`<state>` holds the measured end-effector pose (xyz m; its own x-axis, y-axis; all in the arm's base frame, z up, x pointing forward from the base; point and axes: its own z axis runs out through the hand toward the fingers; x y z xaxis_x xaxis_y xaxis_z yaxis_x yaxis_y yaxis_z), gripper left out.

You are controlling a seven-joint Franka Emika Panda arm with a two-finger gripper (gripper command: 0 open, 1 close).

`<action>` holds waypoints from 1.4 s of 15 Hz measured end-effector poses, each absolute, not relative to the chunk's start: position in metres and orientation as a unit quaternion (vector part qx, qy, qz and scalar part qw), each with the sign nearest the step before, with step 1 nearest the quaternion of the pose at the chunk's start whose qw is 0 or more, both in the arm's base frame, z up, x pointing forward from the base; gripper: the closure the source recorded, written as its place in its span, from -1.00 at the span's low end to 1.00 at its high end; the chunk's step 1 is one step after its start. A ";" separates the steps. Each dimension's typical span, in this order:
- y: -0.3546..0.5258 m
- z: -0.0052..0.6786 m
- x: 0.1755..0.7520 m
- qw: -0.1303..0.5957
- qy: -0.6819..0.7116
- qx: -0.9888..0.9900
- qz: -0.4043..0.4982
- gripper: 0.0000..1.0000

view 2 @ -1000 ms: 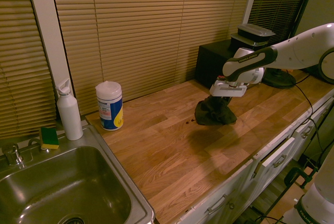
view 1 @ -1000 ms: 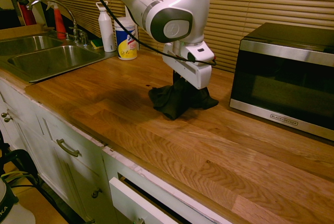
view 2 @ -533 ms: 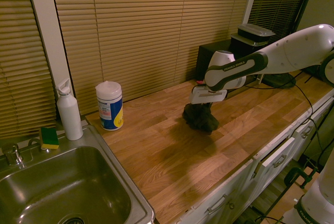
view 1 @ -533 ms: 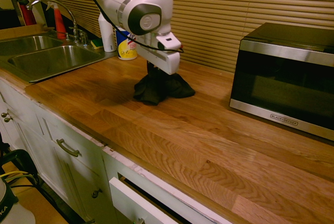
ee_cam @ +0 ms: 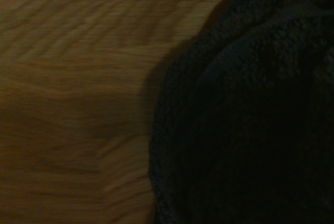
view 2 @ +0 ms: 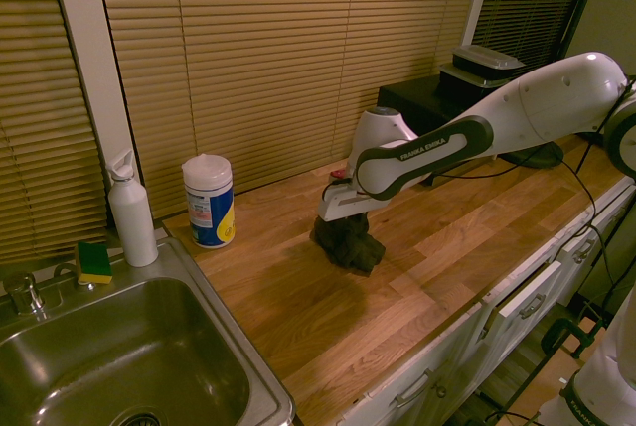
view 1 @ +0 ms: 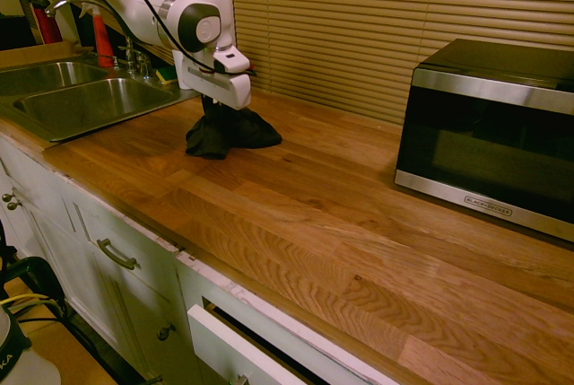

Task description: Clear the spill

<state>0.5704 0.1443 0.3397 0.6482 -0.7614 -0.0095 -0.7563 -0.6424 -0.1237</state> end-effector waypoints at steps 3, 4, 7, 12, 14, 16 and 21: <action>0.182 0.338 0.569 0.056 0.403 -0.913 -0.023 1.00; 0.191 0.337 0.568 0.054 0.397 -0.916 -0.024 1.00; 0.226 0.336 0.559 0.053 0.381 -0.923 -0.023 1.00; 0.269 0.334 0.542 0.048 0.365 -0.929 -0.026 -1.00; 0.269 0.333 0.542 0.047 0.364 -0.930 -0.027 -1.00; 0.270 0.333 0.542 0.047 0.364 -0.930 -0.027 -1.00; 0.271 0.333 0.541 0.047 0.362 -0.931 -0.026 -1.00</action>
